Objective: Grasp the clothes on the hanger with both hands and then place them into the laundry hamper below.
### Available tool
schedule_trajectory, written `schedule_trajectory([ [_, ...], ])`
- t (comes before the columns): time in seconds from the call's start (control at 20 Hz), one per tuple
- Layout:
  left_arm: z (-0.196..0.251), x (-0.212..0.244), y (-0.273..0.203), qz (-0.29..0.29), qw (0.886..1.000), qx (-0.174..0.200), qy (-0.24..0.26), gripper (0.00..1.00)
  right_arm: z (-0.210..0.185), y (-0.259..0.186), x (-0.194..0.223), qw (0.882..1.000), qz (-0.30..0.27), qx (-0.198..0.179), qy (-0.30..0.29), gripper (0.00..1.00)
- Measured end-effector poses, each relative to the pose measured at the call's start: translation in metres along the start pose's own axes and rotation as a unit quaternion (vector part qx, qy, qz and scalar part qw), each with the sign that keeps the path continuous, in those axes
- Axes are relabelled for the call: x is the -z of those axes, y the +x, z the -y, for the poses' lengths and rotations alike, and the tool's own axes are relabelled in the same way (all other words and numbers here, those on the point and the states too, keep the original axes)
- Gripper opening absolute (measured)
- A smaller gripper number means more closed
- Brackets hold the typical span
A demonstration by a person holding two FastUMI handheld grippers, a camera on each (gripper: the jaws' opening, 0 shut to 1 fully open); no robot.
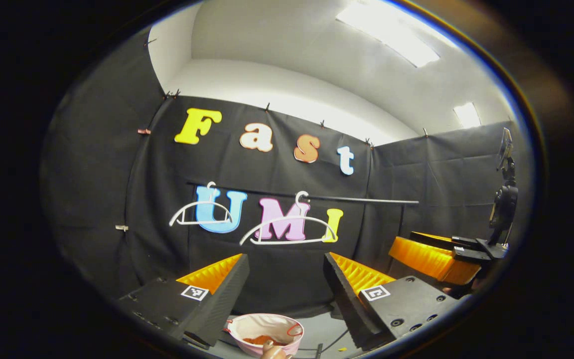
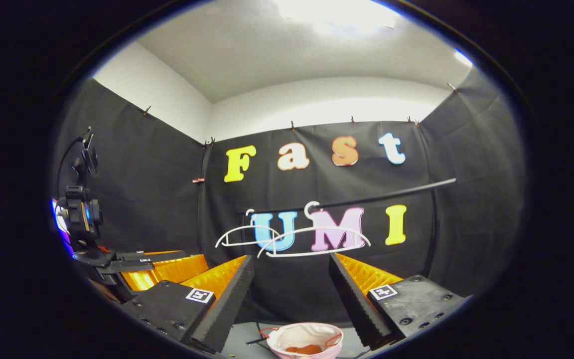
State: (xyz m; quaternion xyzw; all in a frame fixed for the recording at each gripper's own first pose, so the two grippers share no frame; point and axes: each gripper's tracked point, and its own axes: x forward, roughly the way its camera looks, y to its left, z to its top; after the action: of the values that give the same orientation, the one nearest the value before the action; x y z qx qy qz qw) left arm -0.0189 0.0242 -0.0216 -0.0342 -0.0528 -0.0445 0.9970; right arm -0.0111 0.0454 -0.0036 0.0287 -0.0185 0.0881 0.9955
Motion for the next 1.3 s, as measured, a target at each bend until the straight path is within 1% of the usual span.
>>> schedule_trajectory([
  [0.05, 0.008, -0.01, -0.002, 0.014, 1.0, 0.002, -0.003, 0.95, -0.002, -0.002, -0.008, 1.0, 0.01, -0.004, 0.005, 0.97],
  [0.15, 0.024, -0.034, -0.005, 0.041, 0.999, 0.005, -0.006, 0.95, -0.009, -0.009, -0.021, 1.0, 0.02, -0.015, 0.019, 0.97],
  [0.2, 0.031, -0.041, -0.006, 0.045, 0.999, 0.006, -0.008, 0.92, -0.005, -0.014, -0.022, 0.999, 0.017, -0.016, 0.023, 0.93],
  [0.25, 0.037, -0.043, -0.007, 0.045, 0.999, 0.008, -0.011, 0.98, -0.001, -0.018, -0.025, 0.999, 0.018, -0.014, 0.024, 0.95],
  [0.3, 0.042, -0.046, -0.009, 0.048, 0.999, 0.007, -0.013, 0.98, 0.005, -0.021, -0.035, 0.999, 0.026, -0.009, 0.024, 0.97],
  [0.4, 0.047, -0.049, -0.012, 0.054, 0.998, -0.001, -0.012, 0.98, 0.014, -0.024, -0.044, 0.999, 0.035, -0.003, 0.025, 0.97],
  [0.45, 0.049, -0.05, -0.014, 0.053, 0.999, -0.006, -0.008, 0.95, 0.015, -0.023, -0.043, 0.999, 0.034, -0.004, 0.03, 0.97],
  [0.5, 0.052, -0.049, -0.014, 0.049, 0.999, -0.008, -0.006, 0.95, 0.017, -0.021, -0.043, 0.999, 0.032, -0.004, 0.034, 0.97],
  [0.55, 0.056, -0.045, -0.013, 0.045, 0.999, -0.01, -0.007, 0.95, 0.019, -0.022, -0.041, 0.999, 0.028, -0.004, 0.037, 0.92],
  [0.6, 0.059, -0.043, -0.012, 0.042, 0.999, -0.012, -0.008, 0.95, 0.02, -0.023, -0.043, 0.999, 0.025, -0.005, 0.04, 0.97],
  [0.65, 0.061, -0.041, -0.012, 0.04, 0.999, -0.015, -0.009, 0.95, 0.02, -0.023, -0.043, 0.999, 0.025, -0.007, 0.043, 0.92],
  [0.85, 0.076, -0.035, -0.01, 0.035, 0.999, -0.015, -0.01, 0.95, 0.023, -0.025, -0.047, 0.999, 0.023, -0.015, 0.043, 0.91],
  [0.9, 0.077, -0.036, -0.011, 0.035, 0.999, -0.017, -0.009, 0.98, 0.024, -0.024, -0.049, 0.999, 0.024, -0.016, 0.043, 0.92],
  [0.95, 0.078, -0.037, -0.011, 0.036, 0.999, -0.019, -0.008, 0.98, 0.024, -0.024, -0.051, 0.998, 0.027, -0.018, 0.045, 0.92],
  [1.0, 0.08, -0.038, -0.01, 0.036, 0.999, -0.019, -0.008, 0.95, 0.024, -0.024, -0.053, 0.998, 0.029, -0.019, 0.048, 0.92],
  [1.05, 0.08, -0.037, -0.011, 0.036, 0.999, -0.021, -0.01, 0.95, 0.023, -0.024, -0.054, 0.998, 0.03, -0.021, 0.05, 0.92],
  [1.1, 0.081, -0.039, -0.012, 0.038, 0.999, -0.021, -0.011, 0.95, 0.022, -0.025, -0.055, 0.998, 0.03, -0.024, 0.052, 0.97],
  [1.3, 0.082, -0.043, -0.017, 0.041, 0.999, -0.021, -0.016, 0.95, 0.022, -0.028, -0.056, 0.998, 0.027, -0.026, 0.051, 0.97],
])
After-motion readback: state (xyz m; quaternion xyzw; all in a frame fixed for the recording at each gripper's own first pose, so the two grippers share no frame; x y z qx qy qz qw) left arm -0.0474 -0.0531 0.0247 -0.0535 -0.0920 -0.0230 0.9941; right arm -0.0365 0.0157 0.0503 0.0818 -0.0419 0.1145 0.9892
